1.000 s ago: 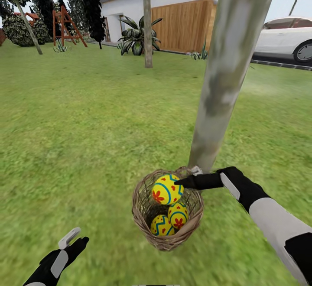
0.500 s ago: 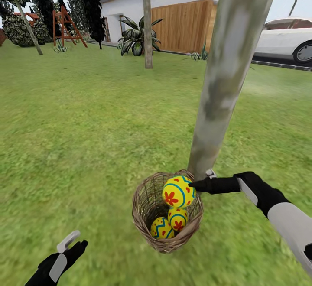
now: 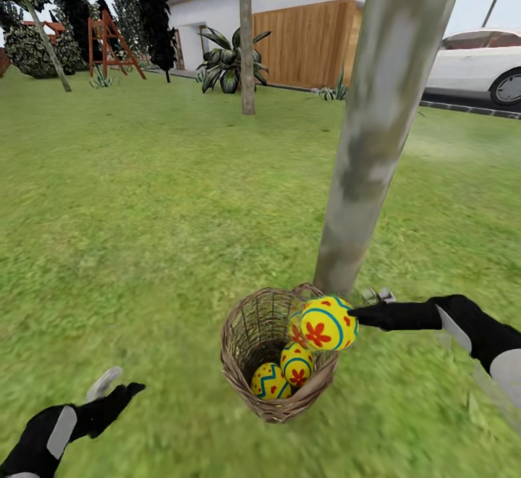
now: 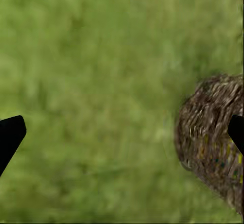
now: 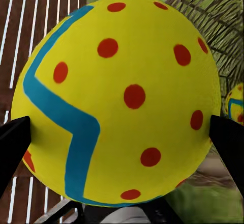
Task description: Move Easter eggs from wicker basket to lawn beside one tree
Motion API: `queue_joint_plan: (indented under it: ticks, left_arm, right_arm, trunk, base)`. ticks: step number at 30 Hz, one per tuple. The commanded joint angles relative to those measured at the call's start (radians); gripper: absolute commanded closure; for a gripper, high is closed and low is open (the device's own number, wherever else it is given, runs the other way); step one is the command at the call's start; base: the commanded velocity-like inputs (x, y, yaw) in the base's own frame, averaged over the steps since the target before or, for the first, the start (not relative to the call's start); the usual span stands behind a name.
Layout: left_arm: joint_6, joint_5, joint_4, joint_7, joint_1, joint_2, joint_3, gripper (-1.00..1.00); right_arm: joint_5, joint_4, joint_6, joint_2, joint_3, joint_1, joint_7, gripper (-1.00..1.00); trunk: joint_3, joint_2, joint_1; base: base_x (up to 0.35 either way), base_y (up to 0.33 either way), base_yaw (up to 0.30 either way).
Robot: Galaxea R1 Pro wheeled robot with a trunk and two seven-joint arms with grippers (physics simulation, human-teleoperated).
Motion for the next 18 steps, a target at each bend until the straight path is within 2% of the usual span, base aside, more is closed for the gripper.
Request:
queue_joint_plan:
  ticks: [1,2,4,7,10,14,18]
  left_arm:
    - [0.084,0.004,-0.210,-0.504,-0.001,0.008,0.005,-1.00]
    - [0.085,0.004,-0.211,-0.556,-0.001,0.011,0.005,-1.00]
    - [0.087,0.006,-0.213,-0.591,-0.001,0.011,0.005,-1.00]
    - [0.089,0.016,-0.225,-0.642,-0.001,0.010,0.005,-1.00]
    - [0.091,0.026,-0.233,-0.747,-0.001,0.008,0.002,-1.00]
    - [0.091,0.029,-0.256,-0.769,-0.001,-0.003,-0.003,-1.00]
    - [0.092,0.049,-0.311,-0.771,-0.001,-0.073,-0.006,-1.00]
  right_arm:
    - [-0.007,0.000,0.007,-0.046,0.006,0.001,0.019,1.00]
    - [-0.005,0.000,0.007,-0.070,0.006,0.010,0.065,1.00]
    - [-0.002,-0.001,0.007,-0.114,0.006,0.018,0.146,1.00]
    - [-0.002,0.000,-0.003,-0.145,0.006,0.020,0.172,1.00]
    - [-0.006,0.015,-0.063,-0.162,0.006,0.020,0.172,1.00]
    - [-0.002,0.040,-0.105,-0.169,0.004,0.020,0.172,1.00]
    - [-0.003,0.108,-0.196,-0.170,0.004,0.020,0.159,1.00]
  trunk:
    - [-0.001,0.000,0.000]
    - [-0.001,0.000,0.000]
    - [-0.001,0.000,0.000]
    - [-0.001,0.000,0.000]
    - [-0.001,0.000,0.000]
    - [-0.001,0.000,0.000]
    - [-0.001,0.000,0.000]
  base:
    - [0.000,0.000,0.000]
    - [0.000,0.000,0.000]
    - [0.000,0.000,0.000]
    - [0.000,0.000,0.000]
    - [0.000,-0.010,0.000]
    - [0.001,-0.203,0.000]
    - [0.077,-0.285,0.000]
